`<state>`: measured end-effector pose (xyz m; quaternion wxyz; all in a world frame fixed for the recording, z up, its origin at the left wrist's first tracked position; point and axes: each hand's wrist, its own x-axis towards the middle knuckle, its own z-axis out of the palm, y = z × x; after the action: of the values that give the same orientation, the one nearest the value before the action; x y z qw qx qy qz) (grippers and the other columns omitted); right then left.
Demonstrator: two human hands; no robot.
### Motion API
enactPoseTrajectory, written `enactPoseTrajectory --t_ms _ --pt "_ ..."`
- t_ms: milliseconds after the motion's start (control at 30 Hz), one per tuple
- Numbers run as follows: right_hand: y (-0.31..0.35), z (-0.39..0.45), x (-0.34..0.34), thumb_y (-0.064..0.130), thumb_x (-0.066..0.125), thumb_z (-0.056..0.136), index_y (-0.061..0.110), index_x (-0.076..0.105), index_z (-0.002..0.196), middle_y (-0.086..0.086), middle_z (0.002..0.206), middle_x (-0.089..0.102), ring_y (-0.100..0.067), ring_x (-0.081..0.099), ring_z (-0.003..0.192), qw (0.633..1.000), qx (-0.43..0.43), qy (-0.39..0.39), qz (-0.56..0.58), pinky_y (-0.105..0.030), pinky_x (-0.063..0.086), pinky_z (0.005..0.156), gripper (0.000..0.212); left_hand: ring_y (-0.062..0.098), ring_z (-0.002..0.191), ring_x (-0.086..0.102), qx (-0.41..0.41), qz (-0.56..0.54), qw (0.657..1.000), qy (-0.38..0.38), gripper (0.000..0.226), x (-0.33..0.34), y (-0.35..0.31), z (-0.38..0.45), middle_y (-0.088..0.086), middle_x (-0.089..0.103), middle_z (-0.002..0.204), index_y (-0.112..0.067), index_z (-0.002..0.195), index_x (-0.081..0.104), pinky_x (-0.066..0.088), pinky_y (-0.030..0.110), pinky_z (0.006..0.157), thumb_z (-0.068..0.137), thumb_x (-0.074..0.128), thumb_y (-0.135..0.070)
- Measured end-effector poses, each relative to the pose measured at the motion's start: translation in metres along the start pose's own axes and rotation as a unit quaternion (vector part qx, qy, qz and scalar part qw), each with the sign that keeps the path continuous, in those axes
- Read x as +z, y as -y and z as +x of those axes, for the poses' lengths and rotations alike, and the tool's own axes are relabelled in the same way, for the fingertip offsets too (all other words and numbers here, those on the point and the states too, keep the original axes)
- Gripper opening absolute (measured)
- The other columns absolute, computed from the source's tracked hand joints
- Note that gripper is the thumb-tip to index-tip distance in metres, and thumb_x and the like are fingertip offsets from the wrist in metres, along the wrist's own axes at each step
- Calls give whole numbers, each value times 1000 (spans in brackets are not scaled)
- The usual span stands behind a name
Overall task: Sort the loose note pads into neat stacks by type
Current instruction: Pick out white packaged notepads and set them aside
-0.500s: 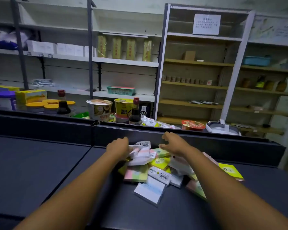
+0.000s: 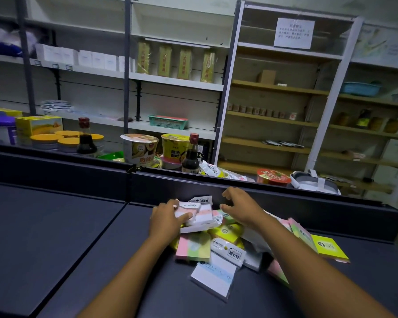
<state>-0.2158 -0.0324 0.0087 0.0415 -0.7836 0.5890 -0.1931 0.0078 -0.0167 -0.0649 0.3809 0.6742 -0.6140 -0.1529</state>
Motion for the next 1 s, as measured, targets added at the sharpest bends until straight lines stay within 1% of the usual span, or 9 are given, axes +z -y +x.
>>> enactPoseTrajectory --t_ms 133,200,267,300,433,600,733,833,1000 --pt "3 3 1 32 61 93 17 52 129 -3 129 55 -19 53 117 1000 -3 -15 4 -38 46 99 40 23 112 55 -12 -92 996 -15 65 -4 1 3 4 53 122 -26 125 54 49 39 93 69 85 -40" --pt "6 3 1 32 61 93 18 52 127 -2 127 56 -18 54 114 1000 -9 -20 6 -38 47 98 38 16 98 57 -13 -127 991 -28 64 -8 1 3 1 48 120 -31 121 52 52 34 82 67 87 -30" --pt "10 4 1 32 62 93 18 53 126 -2 125 56 -18 54 113 1000 -9 -22 10 -38 48 97 37 4 84 53 -6 -151 987 -54 59 -13 3 3 -2 48 120 -36 115 51 46 21 67 69 84 -20" --pt "11 4 0 31 62 93 19 53 125 -1 124 57 -17 55 112 1000 -7 -21 13 -38 48 97 36 0 83 51 -4 -167 984 -67 57 -15 3 3 -2 50 119 -37 113 52 43 18 65 70 82 -15" --pt "17 4 2 30 62 93 19 53 124 1 118 58 -16 56 108 1000 -3 -14 23 -38 49 95 34 13 103 57 -21 -276 957 -86 57 -23 3 7 1 59 119 -24 123 56 50 28 82 75 79 -4" --pt "22 9 9 29 65 90 19 57 116 2 108 62 -15 56 96 1000 2 -2 18 -33 49 85 29 22 94 68 -68 -476 875 -53 45 -33 -2 5 10 68 110 -9 120 59 59 30 70 79 77 -3" --pt "27 14 15 43 69 86 21 54 117 5 106 60 -17 57 100 999 12 46 3 -39 51 91 41 30 97 70 -60 -539 838 -55 42 -38 -6 3 13 71 107 -7 120 57 59 44 83 83 76 -10" --pt "31 18 19 61 70 77 25 52 117 7 105 60 -16 56 100 997 21 68 -21 -40 51 88 57 24 90 72 -48 -565 823 -50 37 -41 -8 2 9 73 103 -10 118 58 58 30 68 85 74 -11" --pt "34 25 30 80 65 60 29 47 112 2 110 62 -20 56 100 988 59 133 -59 -37 48 82 75 19 86 71 -47 -573 818 -25 27 -40 -8 4 11 71 104 -10 115 59 55 23 63 90 62 0"
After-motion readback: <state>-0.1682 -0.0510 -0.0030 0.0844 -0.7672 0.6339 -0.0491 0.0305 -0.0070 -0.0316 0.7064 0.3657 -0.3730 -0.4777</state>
